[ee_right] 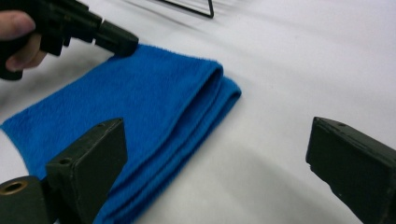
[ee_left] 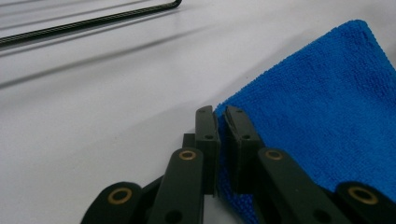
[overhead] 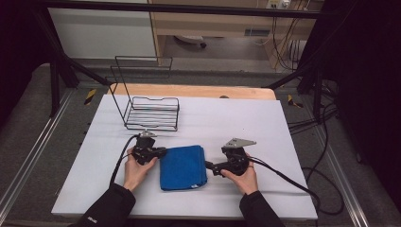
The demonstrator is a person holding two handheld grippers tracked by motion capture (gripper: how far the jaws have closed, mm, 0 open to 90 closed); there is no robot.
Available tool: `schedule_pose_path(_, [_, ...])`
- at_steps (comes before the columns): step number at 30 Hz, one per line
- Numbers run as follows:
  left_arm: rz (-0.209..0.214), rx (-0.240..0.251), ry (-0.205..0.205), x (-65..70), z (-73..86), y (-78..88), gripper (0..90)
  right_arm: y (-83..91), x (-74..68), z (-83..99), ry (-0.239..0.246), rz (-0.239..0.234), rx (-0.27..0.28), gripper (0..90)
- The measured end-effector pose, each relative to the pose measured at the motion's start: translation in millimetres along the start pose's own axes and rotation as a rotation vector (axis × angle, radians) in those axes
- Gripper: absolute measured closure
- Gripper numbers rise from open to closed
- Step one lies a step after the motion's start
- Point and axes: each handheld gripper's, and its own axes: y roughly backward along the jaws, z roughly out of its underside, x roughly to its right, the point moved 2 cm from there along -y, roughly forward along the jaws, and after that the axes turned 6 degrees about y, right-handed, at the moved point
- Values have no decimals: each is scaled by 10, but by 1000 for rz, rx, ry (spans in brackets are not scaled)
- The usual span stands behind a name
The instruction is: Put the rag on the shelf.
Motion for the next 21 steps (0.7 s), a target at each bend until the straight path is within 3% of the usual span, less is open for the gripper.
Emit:
schedule_pose_path(6, [9, 5, -14, -10, 9, -8, 837, -211, -12, -165, 24, 7, -9, 34])
schedule_pose_path(10, [9, 15, -13, -11, 23, -9, 837, -402, 0, -250, 21, 26, -21, 88])
schedule_pose_path(11, [13, 16, -13, -18, 23, -9, 837, -513, 25, -260, -10, 28, -61, 126])
schedule_pose_path(15, [13, 17, -18, -14, 24, -10, 836, -641, 93, -241, -47, 44, -97, 207])
schedule_pose_path(17, [10, 17, -22, -10, 25, -10, 836, -663, 112, -238, -54, 42, -100, 244])
schedule_pose_path(18, [9, 18, -24, -8, 26, -10, 836, -681, 142, -237, -54, 57, -105, 330])
schedule_pose_path(20, [7, 19, -29, -7, 26, -11, 835, -693, 156, -241, -63, 49, -109, 411])
schedule_pose_path(21, [8, 19, -29, -7, 26, -11, 835, -693, 156, -241, -63, 49, -109, 411])
